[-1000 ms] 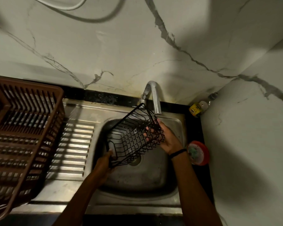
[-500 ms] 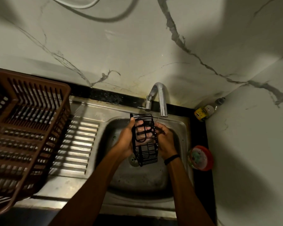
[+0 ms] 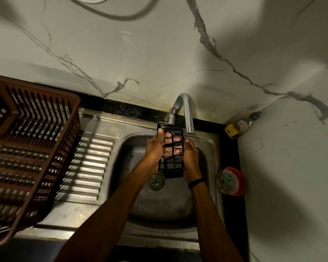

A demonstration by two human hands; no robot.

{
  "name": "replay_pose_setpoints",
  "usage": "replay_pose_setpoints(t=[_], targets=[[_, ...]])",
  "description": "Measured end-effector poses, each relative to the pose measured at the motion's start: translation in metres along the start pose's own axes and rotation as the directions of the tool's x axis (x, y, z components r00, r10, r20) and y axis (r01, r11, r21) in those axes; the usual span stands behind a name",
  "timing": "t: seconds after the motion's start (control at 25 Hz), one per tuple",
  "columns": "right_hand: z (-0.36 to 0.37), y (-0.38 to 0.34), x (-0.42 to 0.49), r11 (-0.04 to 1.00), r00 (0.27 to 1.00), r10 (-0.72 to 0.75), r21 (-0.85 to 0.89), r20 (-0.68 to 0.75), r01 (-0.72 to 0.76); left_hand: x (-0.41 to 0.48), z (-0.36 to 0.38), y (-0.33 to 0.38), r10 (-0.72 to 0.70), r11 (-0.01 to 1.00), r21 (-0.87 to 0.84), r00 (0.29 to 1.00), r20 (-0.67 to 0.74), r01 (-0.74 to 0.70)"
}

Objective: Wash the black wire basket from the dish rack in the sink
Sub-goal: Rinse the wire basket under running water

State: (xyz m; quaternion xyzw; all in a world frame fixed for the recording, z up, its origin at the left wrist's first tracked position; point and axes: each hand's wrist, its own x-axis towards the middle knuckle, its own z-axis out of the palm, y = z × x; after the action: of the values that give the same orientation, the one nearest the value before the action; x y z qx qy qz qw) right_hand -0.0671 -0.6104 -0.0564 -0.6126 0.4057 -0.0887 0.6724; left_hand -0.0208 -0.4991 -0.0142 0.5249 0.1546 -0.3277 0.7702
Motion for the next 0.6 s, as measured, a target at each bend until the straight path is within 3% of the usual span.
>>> replay_pose_setpoints(t=[0.24,0.4,0.6], targets=[[-0.008,-0.011,0.004,0.999,1.0,0.017,0.034,0.004,-0.017,0.012,0.017,0.006,-0.077,0.994,0.078,0.996,0.043,0.073],[-0.013,-0.005,0.003,0.996,1.0,-0.023,-0.089,-0.008,0.023,0.01,0.024,0.008,-0.102,0.985,0.155,0.985,0.138,0.08],[-0.022,-0.016,0.0,0.983,0.998,-0.051,-0.179,-0.027,0.045,0.016,0.025,0.0,-0.113,0.987,-0.102,0.984,0.138,0.128]])
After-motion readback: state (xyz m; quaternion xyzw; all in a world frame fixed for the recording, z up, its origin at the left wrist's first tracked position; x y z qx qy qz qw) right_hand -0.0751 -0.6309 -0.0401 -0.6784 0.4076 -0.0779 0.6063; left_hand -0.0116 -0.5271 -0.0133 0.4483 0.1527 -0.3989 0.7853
